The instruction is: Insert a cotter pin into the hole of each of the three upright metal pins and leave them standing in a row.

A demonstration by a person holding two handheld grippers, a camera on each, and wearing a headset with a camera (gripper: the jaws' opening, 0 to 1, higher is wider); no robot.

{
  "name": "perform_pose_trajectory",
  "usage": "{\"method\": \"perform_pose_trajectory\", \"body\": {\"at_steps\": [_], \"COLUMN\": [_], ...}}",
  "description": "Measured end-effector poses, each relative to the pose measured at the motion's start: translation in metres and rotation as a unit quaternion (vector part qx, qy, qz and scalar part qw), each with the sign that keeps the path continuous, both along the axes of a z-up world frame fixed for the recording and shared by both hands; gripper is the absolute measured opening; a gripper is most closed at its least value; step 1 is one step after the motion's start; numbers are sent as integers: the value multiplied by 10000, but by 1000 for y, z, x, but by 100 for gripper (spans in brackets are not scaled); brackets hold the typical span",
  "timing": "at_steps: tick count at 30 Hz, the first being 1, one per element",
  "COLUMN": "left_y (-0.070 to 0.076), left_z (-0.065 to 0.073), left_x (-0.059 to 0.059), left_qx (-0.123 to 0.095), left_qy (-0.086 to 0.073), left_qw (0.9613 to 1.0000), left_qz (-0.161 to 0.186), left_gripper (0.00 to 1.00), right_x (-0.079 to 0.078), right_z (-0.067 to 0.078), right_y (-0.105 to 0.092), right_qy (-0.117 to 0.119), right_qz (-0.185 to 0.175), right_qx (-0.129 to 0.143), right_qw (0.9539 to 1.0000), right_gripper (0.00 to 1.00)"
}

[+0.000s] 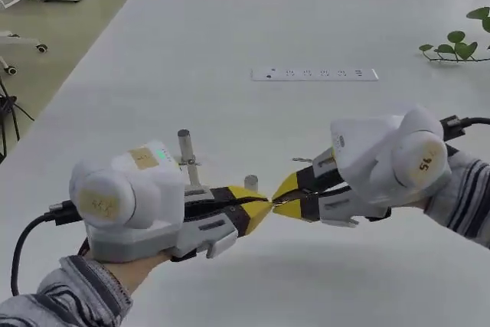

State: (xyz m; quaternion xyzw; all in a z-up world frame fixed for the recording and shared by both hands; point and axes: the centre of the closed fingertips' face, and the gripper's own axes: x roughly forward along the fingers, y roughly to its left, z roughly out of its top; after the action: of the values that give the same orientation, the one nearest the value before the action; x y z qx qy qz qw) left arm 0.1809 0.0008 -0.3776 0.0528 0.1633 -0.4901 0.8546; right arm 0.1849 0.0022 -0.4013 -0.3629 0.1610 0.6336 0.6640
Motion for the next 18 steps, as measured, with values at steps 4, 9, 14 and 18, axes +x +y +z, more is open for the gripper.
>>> {"method": "perform_pose_trajectory", "body": {"at_steps": [4, 9, 14, 18], "left_y": [-1, 1, 3, 3], "left_z": [1, 0, -3, -4], "left_x": [-5, -8, -9, -6], "left_qx": [88, 161, 245, 274], "left_qy": [-83, -126, -145, -176], "left_qw": [9997, 9992, 9990, 9992], "left_qz": [-219, -357, -354, -242], "left_gripper": [0, 0, 0, 0], "right_x": [-6, -10, -11, -9], "right_z": [-1, -1, -2, -3], "right_y": [0, 1, 1, 1], "right_qy": [119, 221, 145, -40], "right_qz": [98, 151, 183, 205], "right_qx": [-10, -10, -120, -292], "right_qw": [9999, 9996, 9997, 9994], "right_gripper": [0, 0, 0, 0]}}
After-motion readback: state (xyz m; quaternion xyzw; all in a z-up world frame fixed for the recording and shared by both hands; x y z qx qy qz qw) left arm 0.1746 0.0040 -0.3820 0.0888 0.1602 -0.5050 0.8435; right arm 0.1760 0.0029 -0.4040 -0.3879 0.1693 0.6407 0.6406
